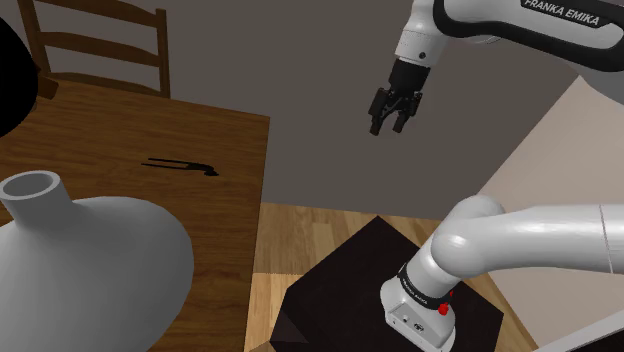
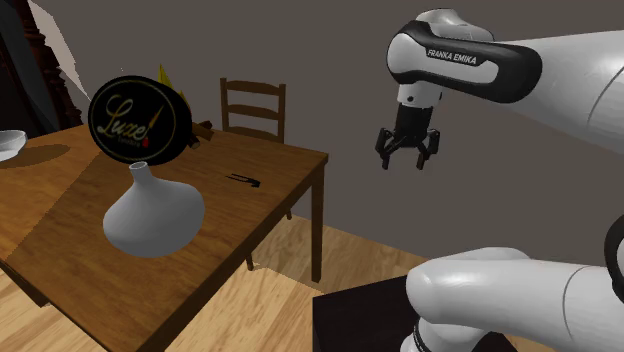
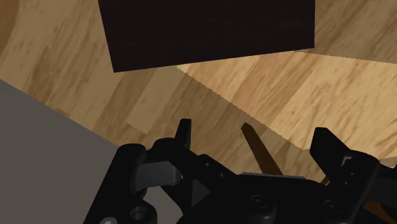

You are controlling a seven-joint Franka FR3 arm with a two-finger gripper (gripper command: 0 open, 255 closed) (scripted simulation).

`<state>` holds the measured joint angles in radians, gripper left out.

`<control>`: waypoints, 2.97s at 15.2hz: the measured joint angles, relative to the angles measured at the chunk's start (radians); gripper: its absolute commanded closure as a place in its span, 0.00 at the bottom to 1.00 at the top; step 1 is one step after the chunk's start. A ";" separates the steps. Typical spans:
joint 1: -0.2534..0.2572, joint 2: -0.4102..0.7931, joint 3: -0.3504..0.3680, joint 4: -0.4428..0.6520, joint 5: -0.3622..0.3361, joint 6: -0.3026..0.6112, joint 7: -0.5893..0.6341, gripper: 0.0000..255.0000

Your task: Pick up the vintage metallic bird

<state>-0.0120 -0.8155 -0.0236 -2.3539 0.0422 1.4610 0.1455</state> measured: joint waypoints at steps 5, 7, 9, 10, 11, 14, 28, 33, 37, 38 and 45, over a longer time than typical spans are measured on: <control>0.041 0.094 0.031 0.043 0.018 0.052 -0.024 0.00; 0.065 0.153 0.052 0.077 0.027 0.079 -0.040 0.00; 0.087 0.216 0.069 0.115 0.032 0.103 -0.061 0.00; 0.099 0.251 0.081 0.136 0.037 0.119 -0.068 0.00; 0.111 0.281 0.093 0.155 0.040 0.131 -0.073 0.00; 0.141 0.366 0.121 0.214 0.043 0.159 -0.103 0.00; 0.282 0.786 0.293 0.595 -0.010 0.204 -0.169 0.00; 0.342 0.938 0.348 0.760 -0.064 0.186 -0.189 0.00; 0.402 1.058 0.387 0.895 -0.116 0.163 -0.200 0.00; 0.408 1.066 0.391 0.898 -0.120 0.166 -0.203 0.00; 0.411 1.075 0.393 0.827 -0.125 0.245 -0.204 0.00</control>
<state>0.3987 0.2599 0.3695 -1.5264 -0.0829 1.7063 -0.0581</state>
